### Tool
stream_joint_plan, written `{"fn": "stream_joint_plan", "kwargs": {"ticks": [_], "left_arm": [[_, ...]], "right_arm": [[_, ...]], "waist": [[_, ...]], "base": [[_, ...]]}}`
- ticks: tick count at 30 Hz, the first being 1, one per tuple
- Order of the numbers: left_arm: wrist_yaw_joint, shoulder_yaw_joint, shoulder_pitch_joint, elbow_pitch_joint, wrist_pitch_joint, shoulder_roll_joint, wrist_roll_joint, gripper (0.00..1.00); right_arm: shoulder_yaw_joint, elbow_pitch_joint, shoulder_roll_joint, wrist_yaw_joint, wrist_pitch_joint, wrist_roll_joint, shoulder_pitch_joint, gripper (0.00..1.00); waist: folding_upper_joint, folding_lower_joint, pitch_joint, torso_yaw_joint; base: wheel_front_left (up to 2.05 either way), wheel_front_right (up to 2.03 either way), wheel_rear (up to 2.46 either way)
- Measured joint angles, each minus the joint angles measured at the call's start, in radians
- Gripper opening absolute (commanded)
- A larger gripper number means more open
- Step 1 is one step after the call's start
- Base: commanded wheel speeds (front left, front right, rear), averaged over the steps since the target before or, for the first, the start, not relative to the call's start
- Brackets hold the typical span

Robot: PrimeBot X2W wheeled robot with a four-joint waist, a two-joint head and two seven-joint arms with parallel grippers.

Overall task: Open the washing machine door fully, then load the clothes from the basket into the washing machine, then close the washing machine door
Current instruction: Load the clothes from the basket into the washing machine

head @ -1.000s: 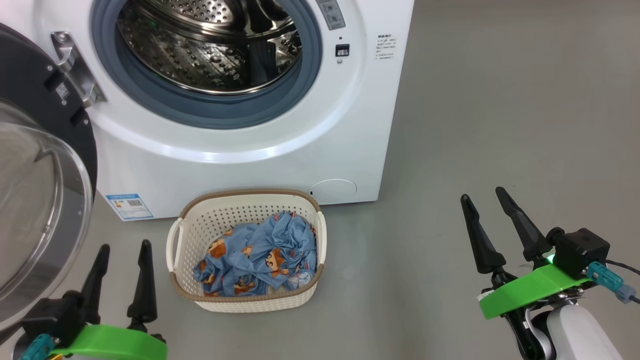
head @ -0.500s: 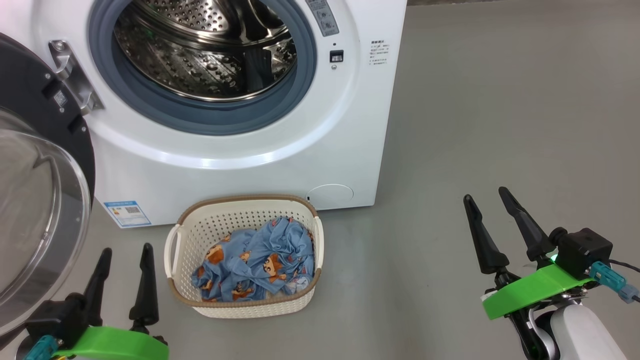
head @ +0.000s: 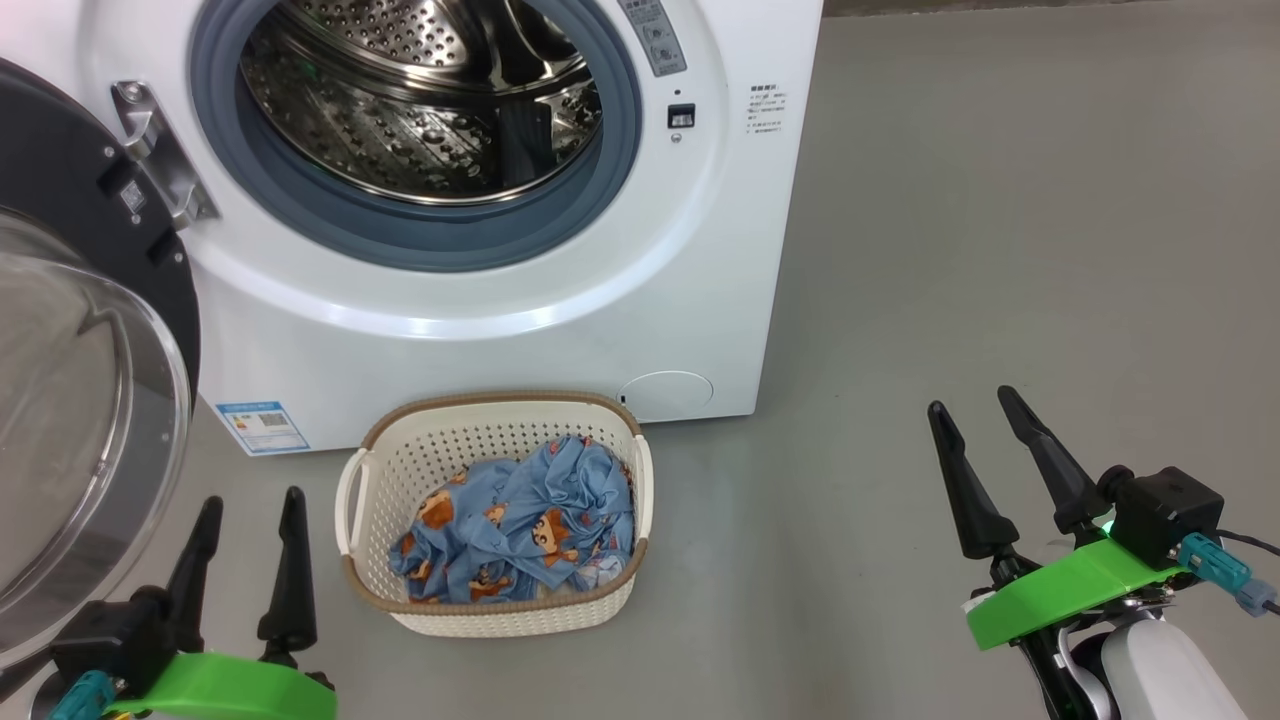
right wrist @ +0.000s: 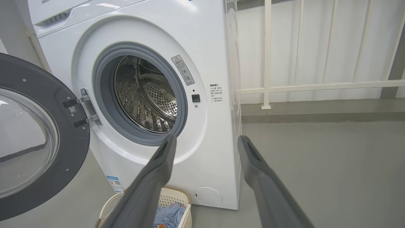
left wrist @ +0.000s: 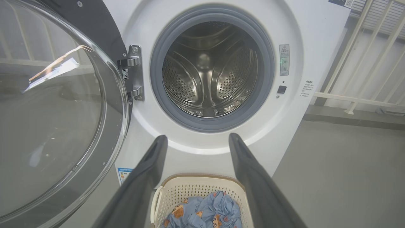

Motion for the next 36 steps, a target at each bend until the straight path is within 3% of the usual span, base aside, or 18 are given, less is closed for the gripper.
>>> {"fn": "stream_joint_plan", "kwargs": {"ticks": [15, 36], "left_arm": [[0.007, 0.000, 0.000, 0.008, 0.000, 0.001, 0.002, 1.00], [0.025, 0.000, 0.000, 0.008, 0.000, 0.007, 0.002, 1.00]], "right_arm": [[-0.001, 0.000, 0.001, 0.000, 0.000, 0.000, 0.000, 1.00], [-0.008, 0.000, 0.006, 0.000, 0.000, -0.003, 0.000, 1.00]], "waist": [[0.0000, 0.0000, -0.001, 0.003], [0.0000, 0.0000, 0.011, 0.005]], "base": [[0.06, -0.06, 0.00], [0.93, -0.93, 0.00]]}}
